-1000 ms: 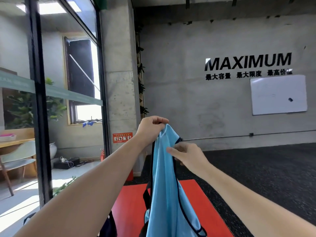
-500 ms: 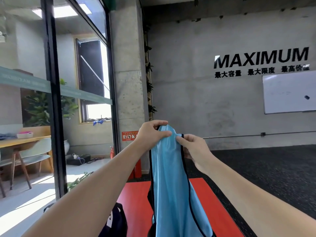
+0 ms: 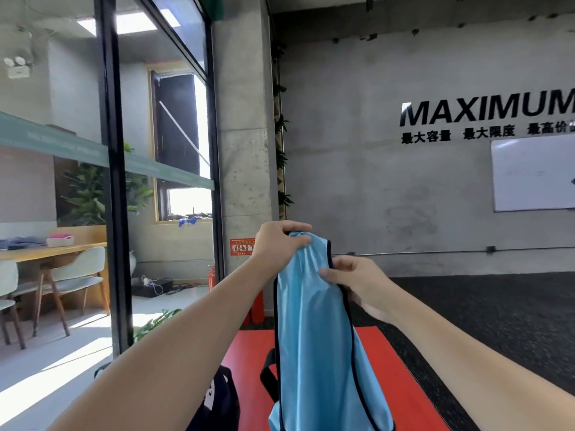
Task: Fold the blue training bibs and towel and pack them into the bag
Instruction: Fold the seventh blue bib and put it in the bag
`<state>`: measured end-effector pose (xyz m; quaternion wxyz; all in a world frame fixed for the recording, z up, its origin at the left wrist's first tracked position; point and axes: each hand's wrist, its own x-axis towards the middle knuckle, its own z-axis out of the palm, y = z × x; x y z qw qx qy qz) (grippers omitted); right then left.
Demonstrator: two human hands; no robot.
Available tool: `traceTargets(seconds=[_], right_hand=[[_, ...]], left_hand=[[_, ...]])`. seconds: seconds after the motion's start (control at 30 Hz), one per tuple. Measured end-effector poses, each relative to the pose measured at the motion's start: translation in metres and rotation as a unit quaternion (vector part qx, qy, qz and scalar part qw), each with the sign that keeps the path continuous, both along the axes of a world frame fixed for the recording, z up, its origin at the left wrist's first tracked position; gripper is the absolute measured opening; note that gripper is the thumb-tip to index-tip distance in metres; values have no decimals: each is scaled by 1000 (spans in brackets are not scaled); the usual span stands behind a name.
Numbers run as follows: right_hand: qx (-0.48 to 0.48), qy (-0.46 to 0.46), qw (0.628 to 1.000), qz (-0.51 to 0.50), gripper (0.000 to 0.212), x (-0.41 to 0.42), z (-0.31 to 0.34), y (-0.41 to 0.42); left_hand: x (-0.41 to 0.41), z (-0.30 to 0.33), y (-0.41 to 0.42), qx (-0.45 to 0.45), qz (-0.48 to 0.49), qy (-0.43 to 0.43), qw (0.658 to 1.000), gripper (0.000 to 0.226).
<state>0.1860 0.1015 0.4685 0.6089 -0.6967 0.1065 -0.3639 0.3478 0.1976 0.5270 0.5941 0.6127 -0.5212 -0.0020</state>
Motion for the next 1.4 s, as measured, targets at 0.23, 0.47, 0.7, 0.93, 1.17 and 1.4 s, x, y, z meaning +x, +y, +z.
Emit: traceTargets(seconds=[0.23,0.47,0.7,0.93,1.17,1.4], right_hand=[[-37,81,996,6,34,-22,-1,-5],[-60,107,991,-46,30,-62,17,-35],[-306,189,892,-273,16,-69,34,-47],[-312,265,877,-253,8,-99,42,-47],[-313,284,884,-200,21,-122,60,-33],[-302,209,894,-256,19,-142,95,-25]], left_hand=[[7,45,11,-41,33,-52,997,18],[35,65,26,-59,71,-79,993,17],[40,79,39,-90,64,-57,992,16],[48,93,66,-117,54,-49,990,18],[59,92,85,-98,71,-36,992,18],[56,90,95,-95,53,-37,993,16]])
